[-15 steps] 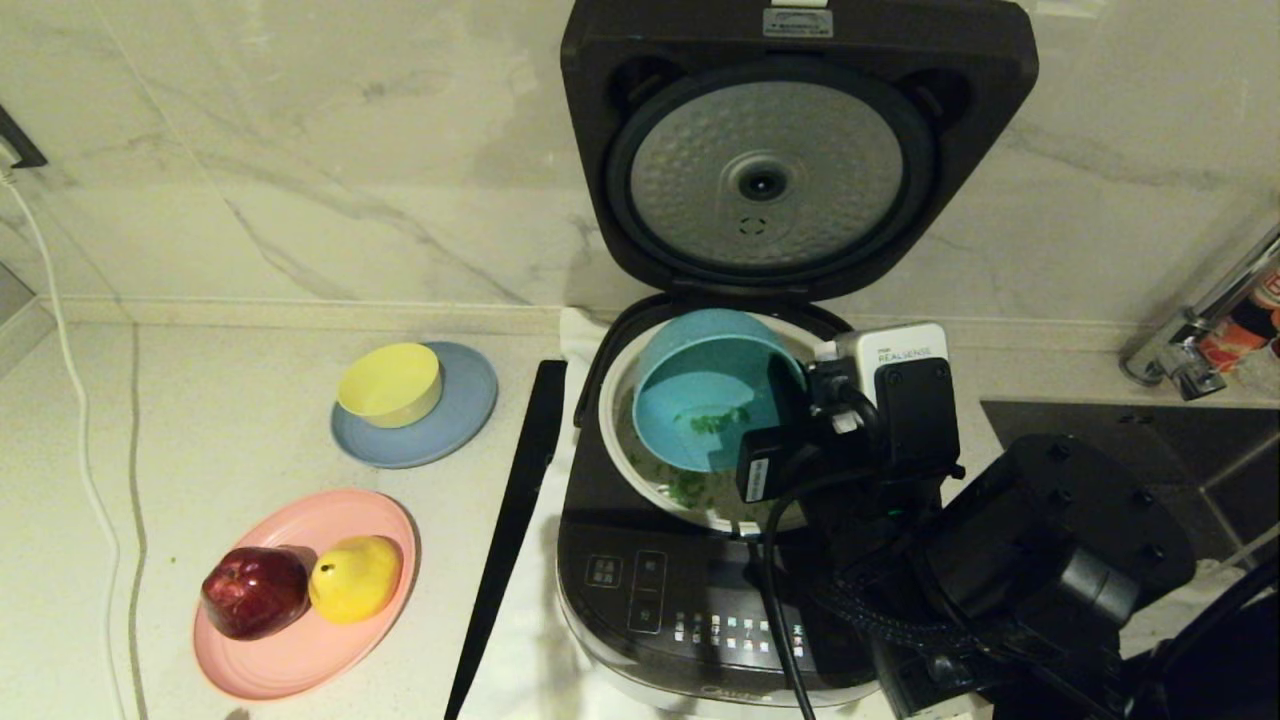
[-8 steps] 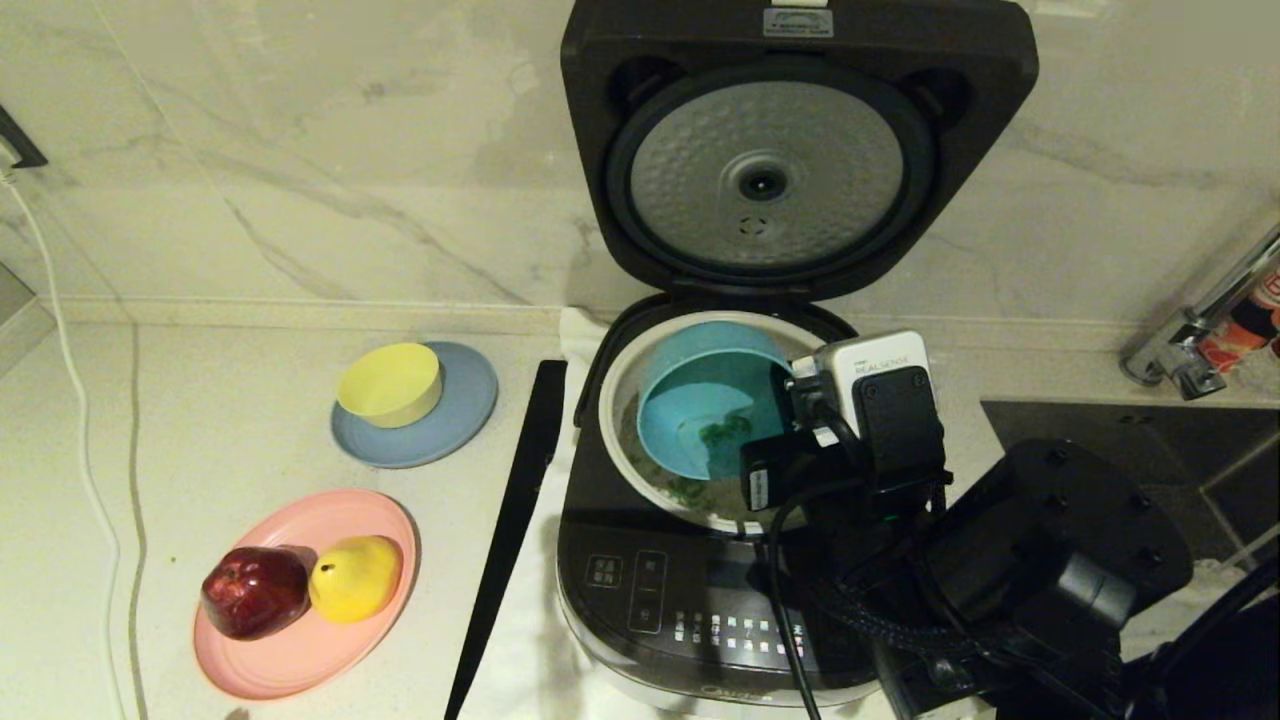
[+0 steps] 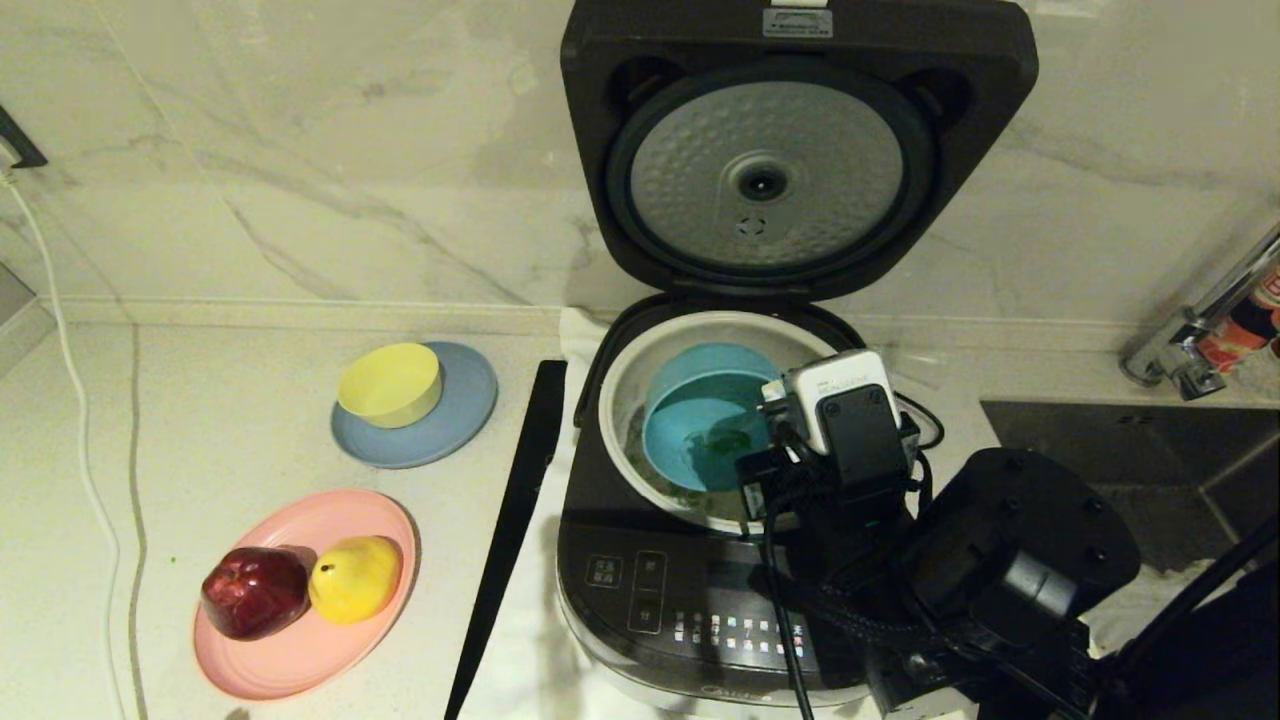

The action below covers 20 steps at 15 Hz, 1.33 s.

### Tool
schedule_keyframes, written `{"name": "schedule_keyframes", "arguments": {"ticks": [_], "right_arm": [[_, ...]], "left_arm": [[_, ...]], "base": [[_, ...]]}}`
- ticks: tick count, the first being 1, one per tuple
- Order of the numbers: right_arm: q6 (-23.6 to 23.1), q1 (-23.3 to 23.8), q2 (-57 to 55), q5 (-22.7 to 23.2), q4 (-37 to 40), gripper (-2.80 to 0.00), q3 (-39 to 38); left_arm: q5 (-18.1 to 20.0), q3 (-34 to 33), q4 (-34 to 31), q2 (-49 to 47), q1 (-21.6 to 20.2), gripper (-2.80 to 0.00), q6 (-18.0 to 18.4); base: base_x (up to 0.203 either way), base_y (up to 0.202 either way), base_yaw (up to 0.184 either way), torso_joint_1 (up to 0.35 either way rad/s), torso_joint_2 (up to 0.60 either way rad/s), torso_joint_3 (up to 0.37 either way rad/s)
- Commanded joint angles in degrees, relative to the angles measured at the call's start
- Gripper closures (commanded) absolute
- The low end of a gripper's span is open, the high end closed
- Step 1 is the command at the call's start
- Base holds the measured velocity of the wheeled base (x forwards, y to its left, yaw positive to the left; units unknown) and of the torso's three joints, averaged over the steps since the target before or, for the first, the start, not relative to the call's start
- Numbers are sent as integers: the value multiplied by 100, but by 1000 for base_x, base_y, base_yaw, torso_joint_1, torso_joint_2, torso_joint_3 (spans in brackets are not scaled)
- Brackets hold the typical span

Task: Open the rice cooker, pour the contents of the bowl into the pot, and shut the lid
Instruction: Pour the water from the bowl into the rice cooker

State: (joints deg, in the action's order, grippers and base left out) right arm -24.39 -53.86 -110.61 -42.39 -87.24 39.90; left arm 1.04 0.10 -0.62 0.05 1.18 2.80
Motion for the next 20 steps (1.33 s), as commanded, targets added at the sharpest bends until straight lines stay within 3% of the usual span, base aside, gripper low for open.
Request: {"name": "schedule_keyframes", "arguments": {"ticks": [1,7,20], "right_arm": [[-91,7,32,-24,-43,0,-19],[-637,42,-84,-24,-43,0,-136],[-845,67,81,-24,-43,0,-105]], "left_arm": [[2,-1,1,4,-4,0,1],[2,-1,1,4,-4,0,1],[2,-1,1,4,5,0,1]], "base": [[0,0,0,0,0,0],[0,0,0,0,0,0],[0,0,0,0,0,0]]}}
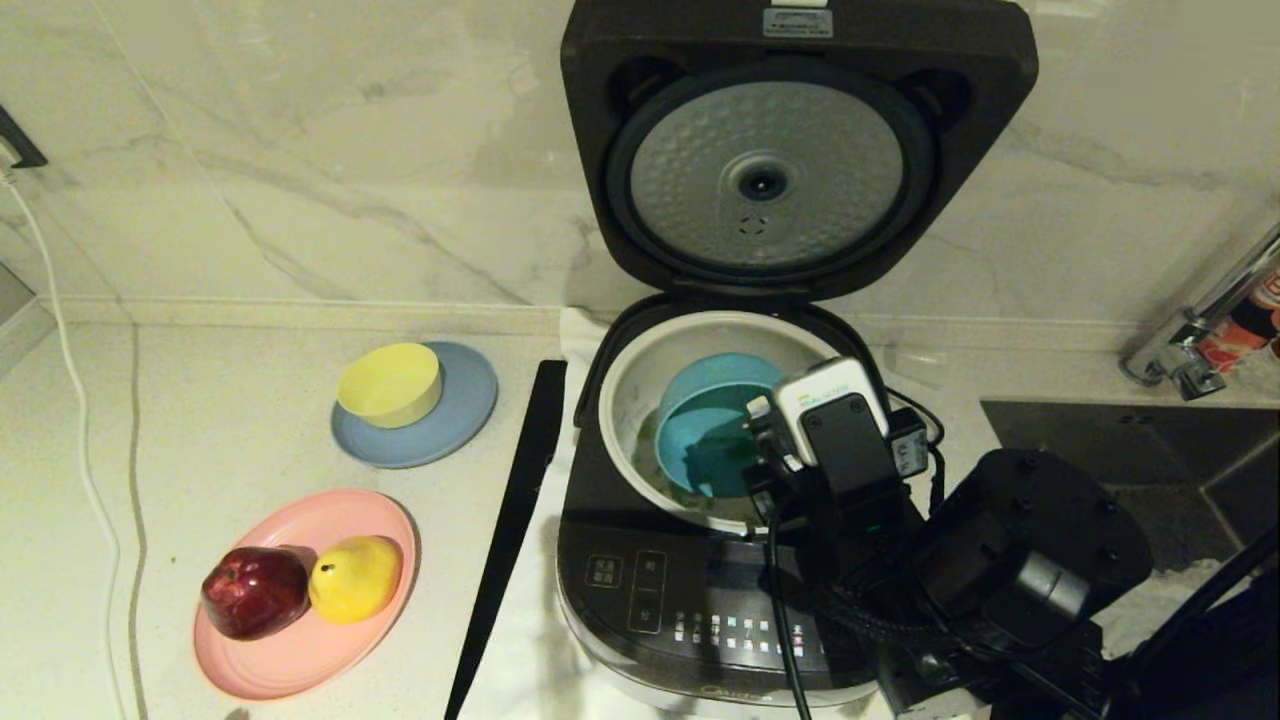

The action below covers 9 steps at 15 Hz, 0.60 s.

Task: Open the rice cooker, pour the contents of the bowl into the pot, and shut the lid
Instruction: Pour the water from the bowl into the rice cooker

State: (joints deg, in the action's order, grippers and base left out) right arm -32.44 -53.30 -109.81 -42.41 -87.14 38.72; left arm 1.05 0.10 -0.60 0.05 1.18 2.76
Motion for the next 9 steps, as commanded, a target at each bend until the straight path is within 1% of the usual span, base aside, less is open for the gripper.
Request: {"name": "schedule_keyframes", "arguments": {"ticks": [1,9], "right_arm": [[-43,46,-23,-22,-53,0,-16],[-123,100,278,-23,-53,0,128]], "left_arm": [[1,-1,-2,4,2,0,6],[1,-1,-2,4,5,0,6]], "base": [[0,0,0,0,0,0],[0,0,0,0,0,0]]}}
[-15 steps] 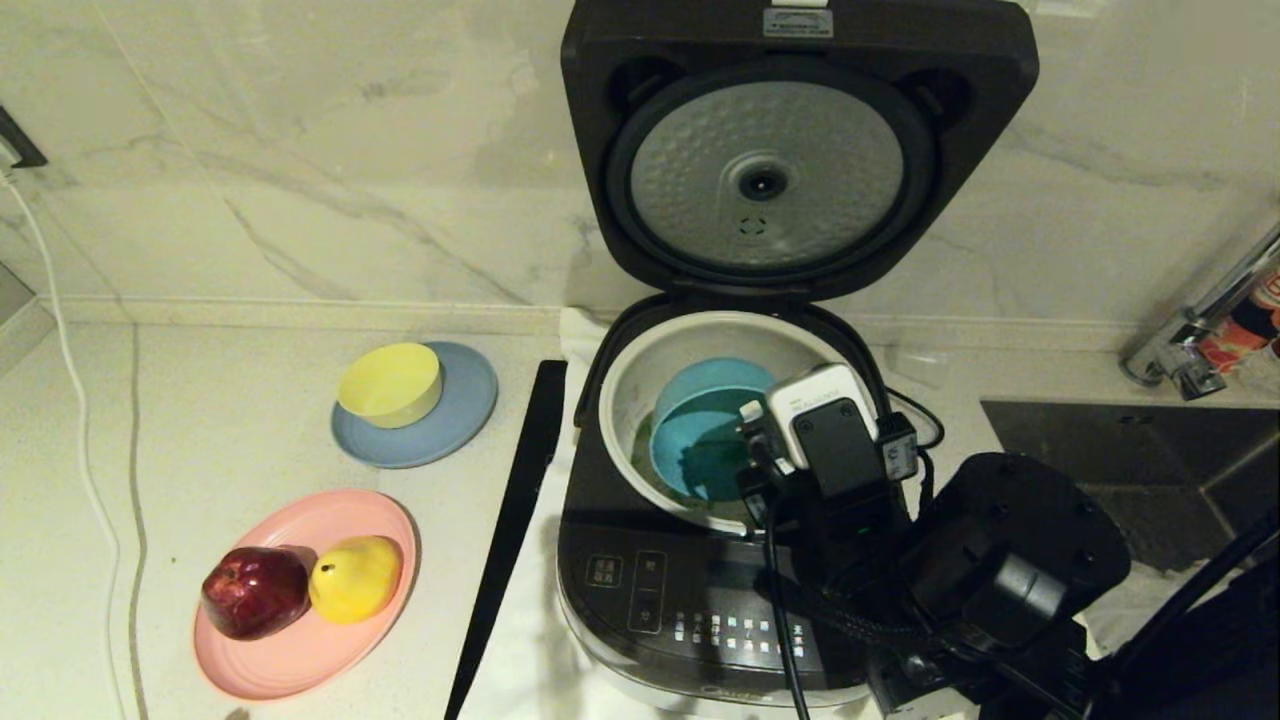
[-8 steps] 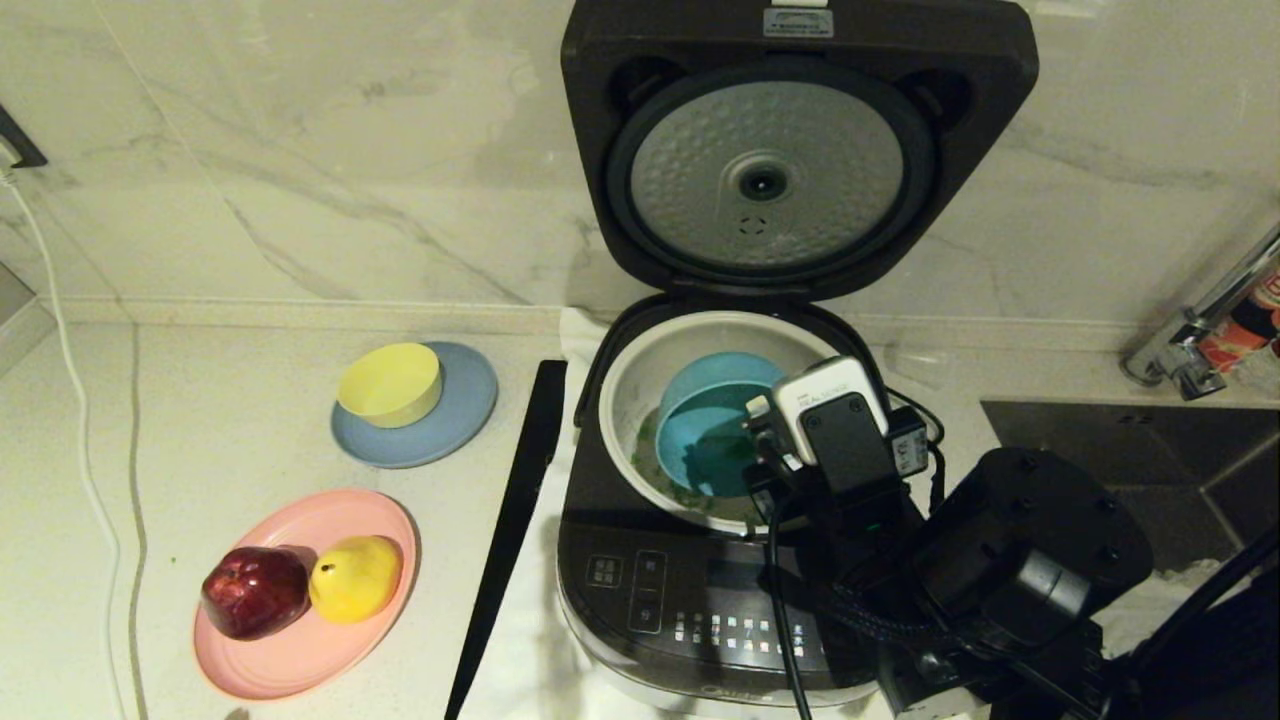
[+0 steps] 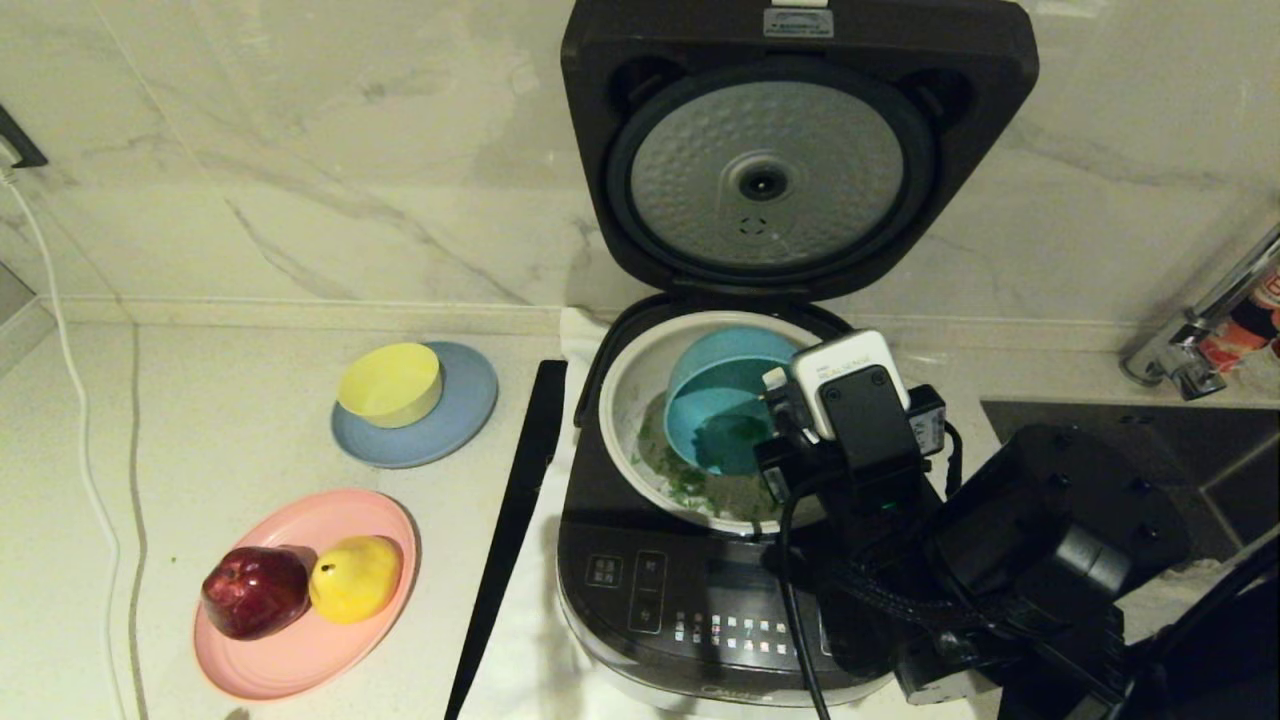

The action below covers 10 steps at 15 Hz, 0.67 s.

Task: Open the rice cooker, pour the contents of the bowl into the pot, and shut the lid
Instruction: Pour the water from the bowl into the rice cooker

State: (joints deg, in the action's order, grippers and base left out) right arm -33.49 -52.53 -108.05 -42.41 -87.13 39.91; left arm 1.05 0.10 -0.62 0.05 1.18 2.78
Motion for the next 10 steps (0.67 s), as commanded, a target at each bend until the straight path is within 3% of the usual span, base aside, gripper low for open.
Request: {"name": "schedule_keyframes", "arguments": {"ticks": [1,7,10], "right_arm": [[-17,60,144,-22,-54,0,36],[40,92,424,-22,-54,0,330],[94,-27,369,-20,-54,0,98]], "left_arm": [[0,-1,1,4,4,0,3],[0,-1,1,4,5,0,3],[0,-1,1,4,-4,0,3]], "base": [[0,0,0,0,0,0],[0,0,0,0,0,0],[0,0,0,0,0,0]]}}
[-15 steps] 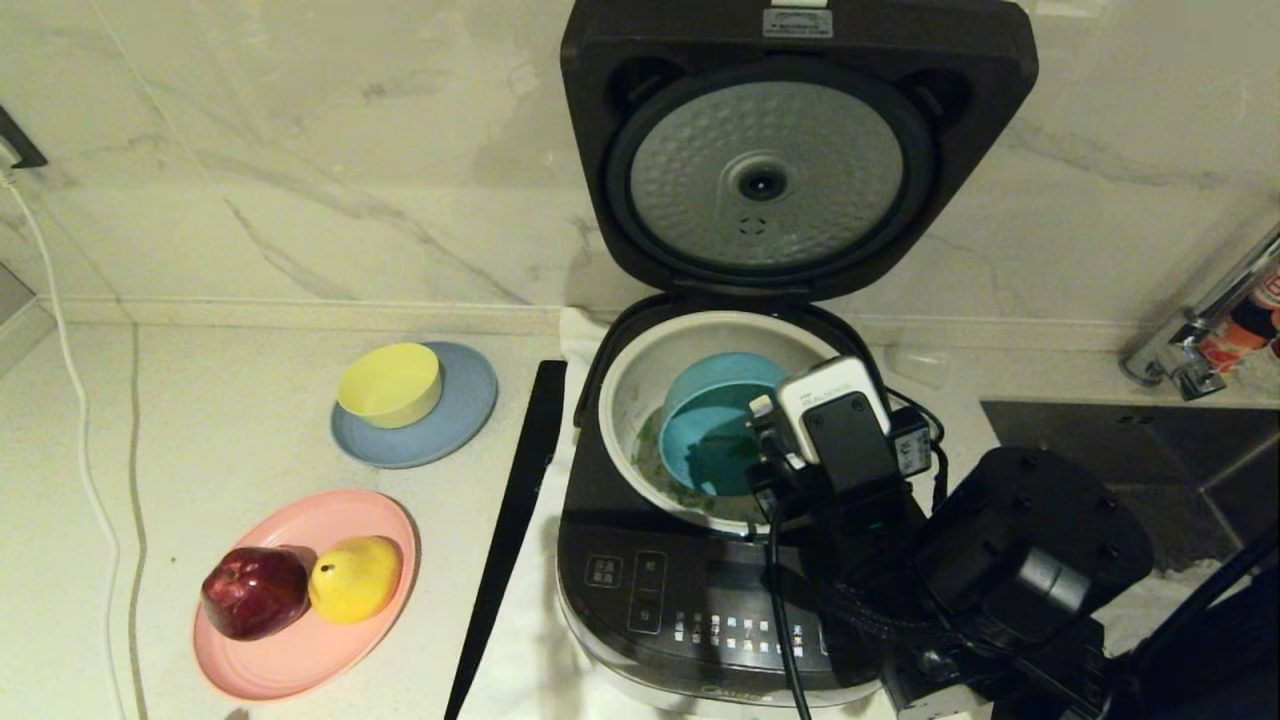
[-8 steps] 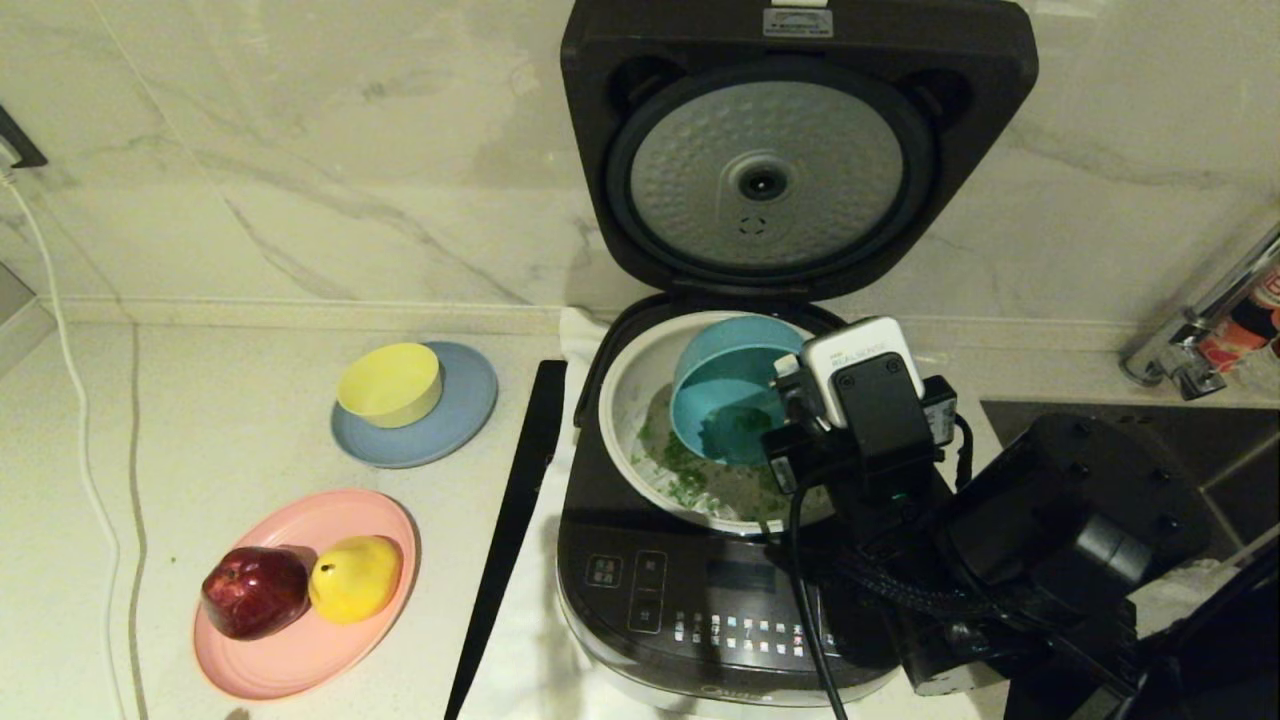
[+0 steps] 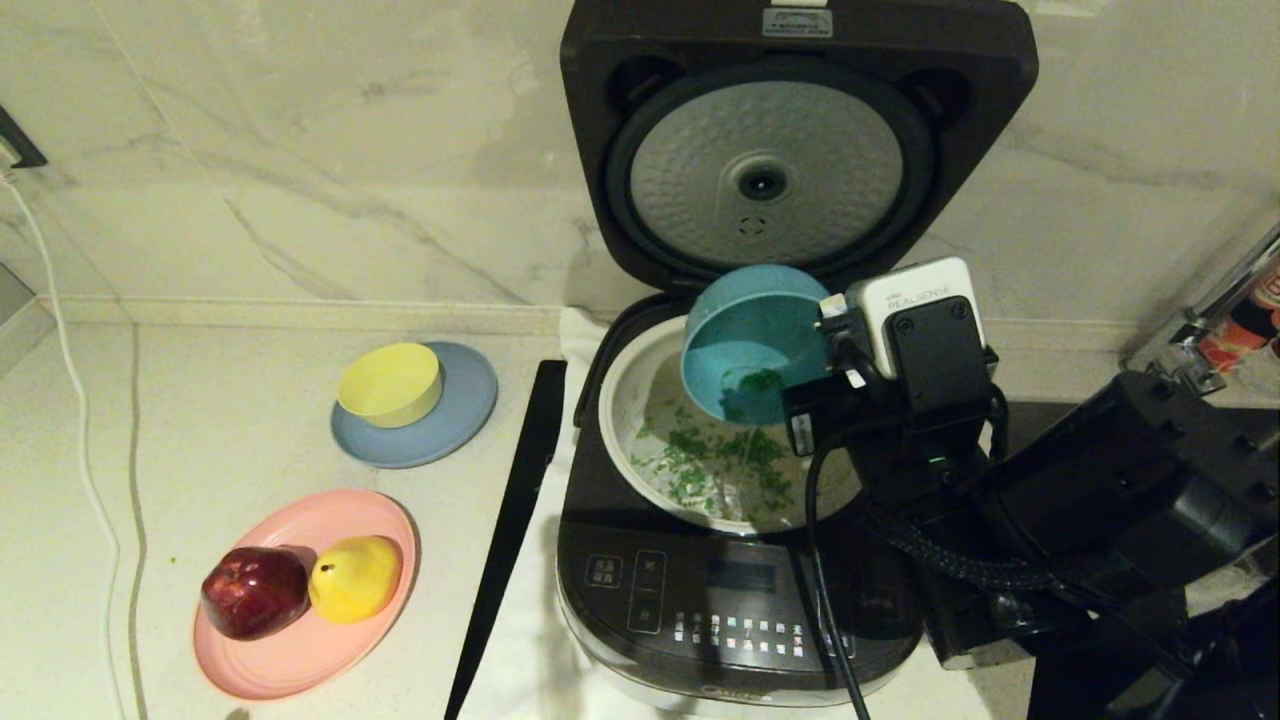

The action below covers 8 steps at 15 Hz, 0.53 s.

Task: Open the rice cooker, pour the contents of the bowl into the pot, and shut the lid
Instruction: Pour the water from the bowl into the rice cooker

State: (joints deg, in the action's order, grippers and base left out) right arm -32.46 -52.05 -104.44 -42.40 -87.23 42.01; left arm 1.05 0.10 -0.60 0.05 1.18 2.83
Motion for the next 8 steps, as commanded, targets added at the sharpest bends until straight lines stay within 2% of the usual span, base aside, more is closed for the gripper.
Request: {"name": "schedule_keyframes", "arguments": {"ticks": [1,5,8], "right_arm": [[-19,-126,17,-23,-44,0,-92],[-66,-173,383,-219,-44,0,247],[-20,-420,972,-462,858,0,306]], "left_arm": [[1,-1,-2,4,4,0,-10],[1,-1,-2,4,1,0,-1],[1,-1,-2,4,5,0,-1]], "base": [[0,0,0,0,0,0],[0,0,0,0,0,0],[0,0,0,0,0,0]]}}
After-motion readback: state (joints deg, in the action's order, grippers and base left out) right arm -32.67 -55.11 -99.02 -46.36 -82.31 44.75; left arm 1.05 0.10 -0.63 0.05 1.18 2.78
